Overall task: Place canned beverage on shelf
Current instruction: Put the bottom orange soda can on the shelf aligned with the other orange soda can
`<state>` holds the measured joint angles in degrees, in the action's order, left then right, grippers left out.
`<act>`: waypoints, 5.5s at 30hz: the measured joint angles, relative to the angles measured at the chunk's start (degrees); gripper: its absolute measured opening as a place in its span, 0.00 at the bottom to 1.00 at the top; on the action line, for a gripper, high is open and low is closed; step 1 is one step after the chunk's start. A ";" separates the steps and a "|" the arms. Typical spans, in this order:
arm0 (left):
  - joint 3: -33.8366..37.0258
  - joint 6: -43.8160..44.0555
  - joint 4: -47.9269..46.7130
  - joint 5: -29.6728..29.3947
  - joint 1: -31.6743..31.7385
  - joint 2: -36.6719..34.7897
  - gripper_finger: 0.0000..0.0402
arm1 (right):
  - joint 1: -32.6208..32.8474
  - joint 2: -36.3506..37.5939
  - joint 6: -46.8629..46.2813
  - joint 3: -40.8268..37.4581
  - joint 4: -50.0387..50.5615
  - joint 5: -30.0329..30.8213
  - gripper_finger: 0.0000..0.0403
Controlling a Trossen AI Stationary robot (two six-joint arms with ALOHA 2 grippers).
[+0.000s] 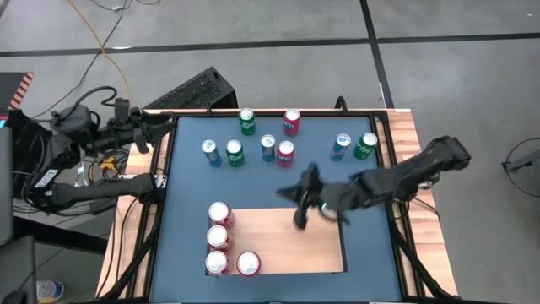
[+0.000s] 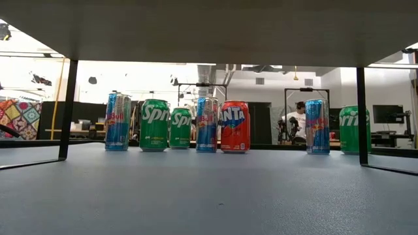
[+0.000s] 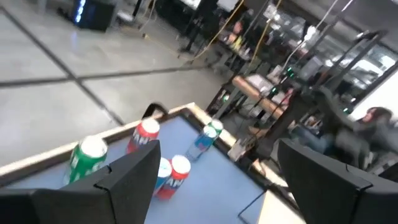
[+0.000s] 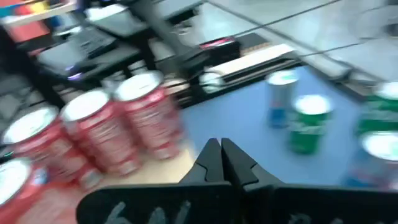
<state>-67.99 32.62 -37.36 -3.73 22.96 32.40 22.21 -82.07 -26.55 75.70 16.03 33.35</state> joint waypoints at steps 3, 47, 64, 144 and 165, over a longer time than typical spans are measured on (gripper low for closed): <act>0.00 0.08 0.25 -0.02 0.00 1.37 0.77 | -2.45 5.77 0.81 0.00 7.09 -0.12 0.02; -0.15 -9.53 8.21 -4.29 0.00 8.36 0.77 | -39.99 -18.12 27.72 0.07 9.77 -31.94 0.72; -0.17 -9.53 8.19 -4.44 0.01 8.30 0.77 | -40.22 -9.91 30.04 -0.02 10.15 -25.51 0.72; -0.24 8.82 20.71 5.86 -0.02 13.26 0.77 | -5.05 12.13 12.52 2.91 20.68 -16.69 0.61; -3.48 7.25 21.13 17.22 0.00 12.07 0.77 | -1.53 -25.70 22.46 48.74 47.02 -24.33 0.62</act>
<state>-71.46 39.88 -16.23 13.49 22.96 44.47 20.67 -107.76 -4.09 124.44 63.05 9.02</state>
